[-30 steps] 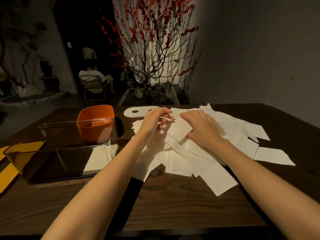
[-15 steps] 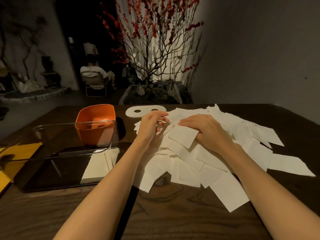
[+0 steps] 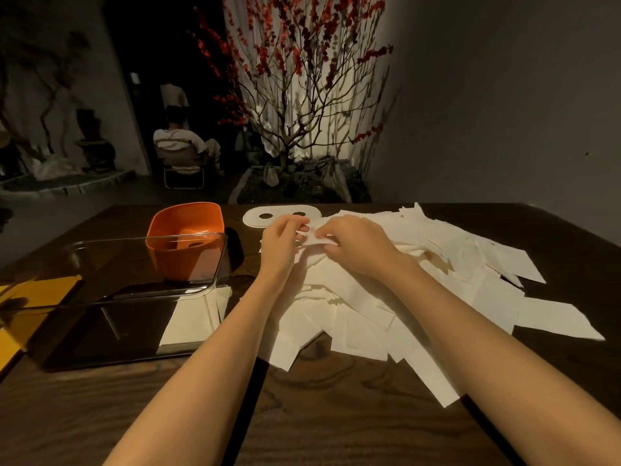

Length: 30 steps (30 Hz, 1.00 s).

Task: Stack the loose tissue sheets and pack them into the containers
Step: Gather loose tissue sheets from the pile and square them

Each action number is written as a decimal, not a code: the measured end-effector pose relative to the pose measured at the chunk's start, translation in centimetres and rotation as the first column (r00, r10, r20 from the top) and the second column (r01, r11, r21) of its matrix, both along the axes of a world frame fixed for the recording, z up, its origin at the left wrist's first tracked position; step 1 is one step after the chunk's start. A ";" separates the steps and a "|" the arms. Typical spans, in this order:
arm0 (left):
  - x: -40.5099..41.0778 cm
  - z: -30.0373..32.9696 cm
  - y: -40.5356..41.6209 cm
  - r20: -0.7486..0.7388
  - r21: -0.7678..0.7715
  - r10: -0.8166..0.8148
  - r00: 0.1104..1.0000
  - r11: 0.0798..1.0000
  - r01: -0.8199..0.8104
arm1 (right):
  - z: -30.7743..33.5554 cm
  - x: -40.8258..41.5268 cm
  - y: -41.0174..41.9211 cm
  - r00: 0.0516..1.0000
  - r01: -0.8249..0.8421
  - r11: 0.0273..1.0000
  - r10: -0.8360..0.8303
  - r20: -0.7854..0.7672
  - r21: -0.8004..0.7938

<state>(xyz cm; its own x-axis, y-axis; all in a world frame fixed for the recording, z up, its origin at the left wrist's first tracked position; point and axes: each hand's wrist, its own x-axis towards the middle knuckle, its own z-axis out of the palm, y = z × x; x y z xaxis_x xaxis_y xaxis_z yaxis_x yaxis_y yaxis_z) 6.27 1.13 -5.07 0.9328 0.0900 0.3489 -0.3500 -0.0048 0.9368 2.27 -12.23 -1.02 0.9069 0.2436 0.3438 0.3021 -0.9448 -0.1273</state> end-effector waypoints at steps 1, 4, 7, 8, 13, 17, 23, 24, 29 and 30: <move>0.1 -0.1 0.1 0.000 -0.009 0.011 1.000 1.000 -0.011 | 0.1 0.0 0.2 0.998 -0.042 0.999 0.042 -0.055 0.000; 0.4 -0.1 0.2 -0.005 -0.022 0.031 1.000 0.999 -0.031 | 0.4 0.2 -0.2 0.968 -0.115 0.992 0.098 -0.232 -0.058; 0.6 -0.3 0.2 -0.008 -0.010 0.037 0.999 0.999 -0.037 | 0.6 0.5 -0.4 0.948 -0.095 0.982 0.039 -0.316 -0.164; 0.6 -0.4 0.2 -0.010 -0.012 0.034 0.999 0.999 -0.034 | 0.6 0.7 -0.2 0.955 -0.083 0.979 0.026 -0.296 -0.184; 0.9 -0.5 0.4 0.004 -0.007 0.046 0.999 0.999 -0.046 | -0.6 1.5 0.9 0.994 0.004 0.988 -0.021 -0.109 -0.154; 0.9 -0.5 0.8 0.029 0.002 0.054 0.998 0.999 -0.054 | -1.3 2.0 1.1 0.990 0.124 0.992 -0.123 -0.063 0.009; 0.6 -1.0 0.8 0.085 0.025 0.064 0.994 0.997 -0.067 | -0.7 2.0 0.5 0.986 0.160 0.911 -0.168 -0.011 0.380; 0.5 -1.0 0.7 0.096 0.008 0.057 0.994 0.998 -0.058 | -0.5 2.0 0.2 0.987 0.150 0.874 -0.159 -0.019 0.462; 0.3 0.2 0.4 0.073 0.003 0.094 0.993 0.996 -0.094 | 0.9 0.4 -1.2 0.995 0.096 0.587 -0.075 -0.065 0.804; 0.2 0.1 0.2 0.062 0.010 0.090 0.994 0.996 -0.091 | 1.1 0.2 -1.4 0.993 0.119 0.553 -0.056 -0.106 0.825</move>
